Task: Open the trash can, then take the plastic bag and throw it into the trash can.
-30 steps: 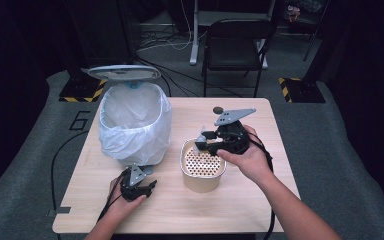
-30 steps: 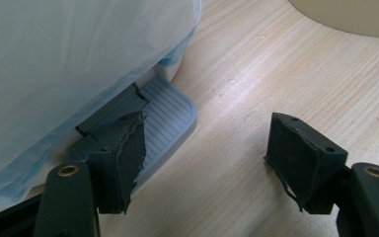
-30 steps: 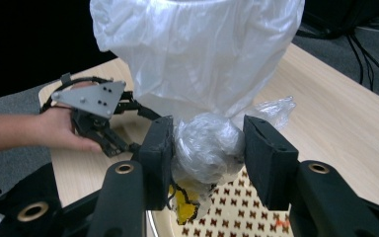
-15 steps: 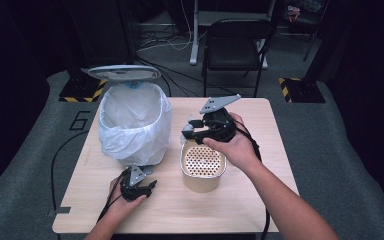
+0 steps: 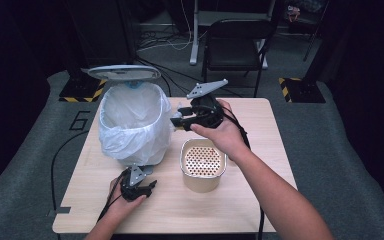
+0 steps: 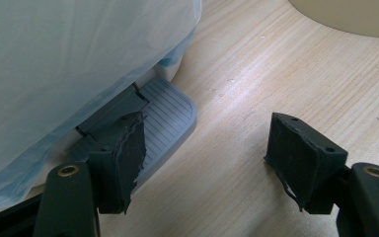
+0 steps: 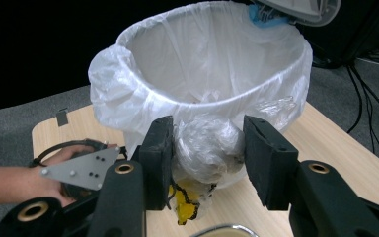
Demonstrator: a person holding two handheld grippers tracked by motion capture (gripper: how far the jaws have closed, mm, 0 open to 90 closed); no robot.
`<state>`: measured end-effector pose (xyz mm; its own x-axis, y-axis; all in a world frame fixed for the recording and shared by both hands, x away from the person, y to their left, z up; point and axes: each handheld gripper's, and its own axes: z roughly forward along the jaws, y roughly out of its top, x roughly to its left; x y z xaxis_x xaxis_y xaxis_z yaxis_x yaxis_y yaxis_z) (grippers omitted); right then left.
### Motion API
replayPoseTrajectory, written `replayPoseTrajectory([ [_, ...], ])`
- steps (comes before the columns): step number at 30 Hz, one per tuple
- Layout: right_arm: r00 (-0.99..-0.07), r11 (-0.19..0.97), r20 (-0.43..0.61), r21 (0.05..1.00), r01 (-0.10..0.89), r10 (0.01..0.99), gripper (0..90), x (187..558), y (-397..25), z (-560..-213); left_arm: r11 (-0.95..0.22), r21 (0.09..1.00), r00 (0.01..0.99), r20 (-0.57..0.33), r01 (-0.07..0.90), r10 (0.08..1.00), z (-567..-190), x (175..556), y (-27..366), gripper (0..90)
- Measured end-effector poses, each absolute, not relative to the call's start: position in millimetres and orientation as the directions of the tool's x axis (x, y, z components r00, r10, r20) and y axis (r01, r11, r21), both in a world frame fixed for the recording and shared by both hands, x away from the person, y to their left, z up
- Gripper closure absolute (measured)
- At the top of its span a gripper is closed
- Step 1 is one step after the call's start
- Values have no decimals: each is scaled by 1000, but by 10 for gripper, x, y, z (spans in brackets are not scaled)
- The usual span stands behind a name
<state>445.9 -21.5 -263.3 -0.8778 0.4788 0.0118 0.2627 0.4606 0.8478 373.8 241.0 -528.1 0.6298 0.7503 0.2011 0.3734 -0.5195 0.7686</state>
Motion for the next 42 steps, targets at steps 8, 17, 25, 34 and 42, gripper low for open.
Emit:
replayPoseTrajectory([
  [8,-879,449,21,854,263,476,560,4540,-43,-2560,-522,767,627,206,374,751,-5277,3737,2412,310],
  [17,-876,438,37,855,277,481,560,4686,202,-2621,-527,761,633,203,378,747,-5269,3737,2417,310],
  [25,-873,432,30,861,270,486,560,4788,422,-2650,-525,762,633,200,380,748,-5270,3736,2416,310],
  [34,-863,434,36,854,288,503,559,4879,572,-2716,-526,761,633,202,378,748,-5270,3735,2416,310],
  [42,-860,436,30,853,288,509,559,4896,670,-2728,-527,761,633,202,379,747,-5269,3736,2417,310],
])
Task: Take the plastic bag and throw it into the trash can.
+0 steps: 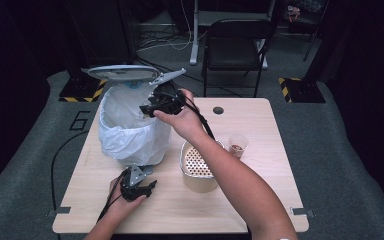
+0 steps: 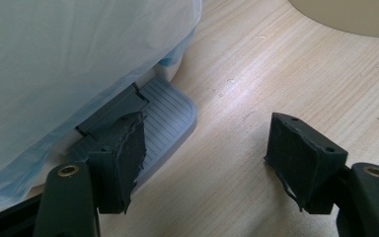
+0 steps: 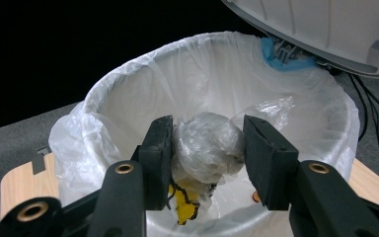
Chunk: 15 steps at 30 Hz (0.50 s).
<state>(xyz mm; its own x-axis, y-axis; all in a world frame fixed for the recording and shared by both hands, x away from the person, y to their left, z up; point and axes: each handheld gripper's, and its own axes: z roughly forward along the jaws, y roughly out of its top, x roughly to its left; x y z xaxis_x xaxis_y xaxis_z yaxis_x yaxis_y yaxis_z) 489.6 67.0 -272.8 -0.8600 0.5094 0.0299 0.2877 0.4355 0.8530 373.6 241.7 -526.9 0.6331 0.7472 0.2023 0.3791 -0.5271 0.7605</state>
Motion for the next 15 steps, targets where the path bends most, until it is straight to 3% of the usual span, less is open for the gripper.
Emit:
replayPoseTrajectory([
  [15,-846,420,1,868,265,533,537,4946,943,-2827,-528,760,633,203,379,747,-5269,3736,2416,310],
])
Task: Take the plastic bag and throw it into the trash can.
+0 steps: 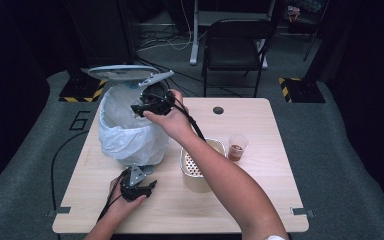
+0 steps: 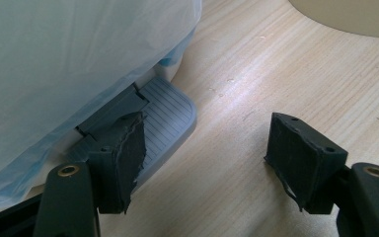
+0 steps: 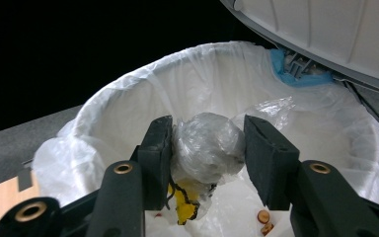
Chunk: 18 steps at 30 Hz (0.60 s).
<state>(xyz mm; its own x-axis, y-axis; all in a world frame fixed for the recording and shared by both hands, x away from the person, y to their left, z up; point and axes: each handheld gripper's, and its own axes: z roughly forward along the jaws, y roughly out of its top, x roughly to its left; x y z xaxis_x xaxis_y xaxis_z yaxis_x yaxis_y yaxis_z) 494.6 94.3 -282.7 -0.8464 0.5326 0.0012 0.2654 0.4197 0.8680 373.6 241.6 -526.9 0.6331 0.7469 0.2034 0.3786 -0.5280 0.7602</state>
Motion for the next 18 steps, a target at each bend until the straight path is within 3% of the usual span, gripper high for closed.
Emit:
replayPoseTrajectory([
  [1,-843,413,0,872,264,538,478,4950,975,-2857,-529,760,633,205,377,746,-5269,3736,2417,310],
  [5,-839,402,3,877,264,544,413,4939,994,-2880,-529,760,634,204,378,746,-5269,3736,2417,309],
  [12,-845,408,-17,881,241,535,434,4859,828,-2801,-528,760,633,204,379,747,-5269,3736,2417,310],
  [18,-837,396,-41,893,215,546,466,4726,410,-2677,-523,763,631,199,380,749,-5272,3733,2414,310],
])
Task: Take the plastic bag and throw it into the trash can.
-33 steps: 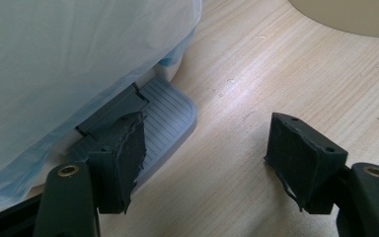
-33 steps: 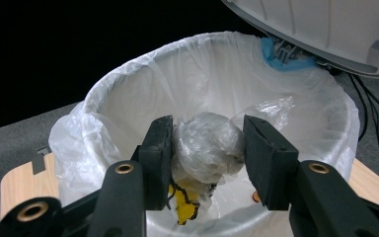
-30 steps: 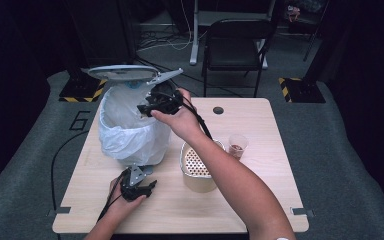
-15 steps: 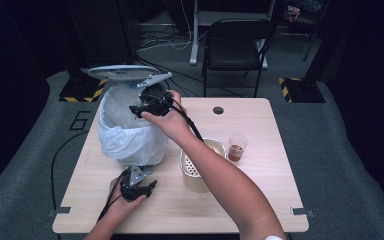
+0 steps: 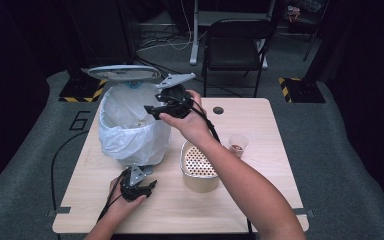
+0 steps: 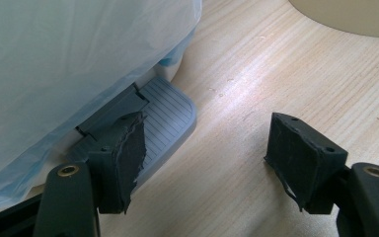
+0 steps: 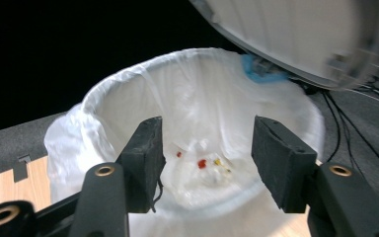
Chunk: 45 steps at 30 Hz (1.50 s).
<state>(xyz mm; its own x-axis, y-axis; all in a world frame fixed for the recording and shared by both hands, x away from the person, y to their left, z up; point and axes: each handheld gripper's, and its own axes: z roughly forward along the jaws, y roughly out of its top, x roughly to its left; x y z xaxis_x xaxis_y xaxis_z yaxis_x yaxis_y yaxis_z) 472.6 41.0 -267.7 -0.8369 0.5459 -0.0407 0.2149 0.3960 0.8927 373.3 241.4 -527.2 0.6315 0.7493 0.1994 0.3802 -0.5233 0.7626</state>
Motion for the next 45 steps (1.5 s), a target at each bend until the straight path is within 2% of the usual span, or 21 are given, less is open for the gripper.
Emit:
replayPoseTrajectory([
  [5,-816,409,-60,885,223,575,485,4709,136,-2699,-525,762,632,202,378,748,-5271,3735,2415,310],
  [6,-804,419,-71,879,230,590,494,4717,2,-2748,-523,768,626,210,370,751,-5278,3736,2412,309],
  [7,-798,426,-73,872,239,598,499,4722,-62,-2778,-497,775,623,174,391,762,-5289,3726,2398,310],
  [15,-770,437,-82,859,268,633,519,4757,-475,-3015,-511,766,628,184,390,756,-5283,3724,2405,310],
  [26,-745,431,-63,847,312,664,545,4712,-792,-3252,-510,768,625,187,388,757,-5286,3724,2402,311],
  [31,-730,435,-41,826,359,682,553,4676,-950,-3489,-513,765,629,185,390,755,-5283,3724,2405,312],
  [45,-705,420,-5,807,416,709,600,4677,-1164,-3871,-513,765,629,185,390,755,-5283,3724,2405,312],
])
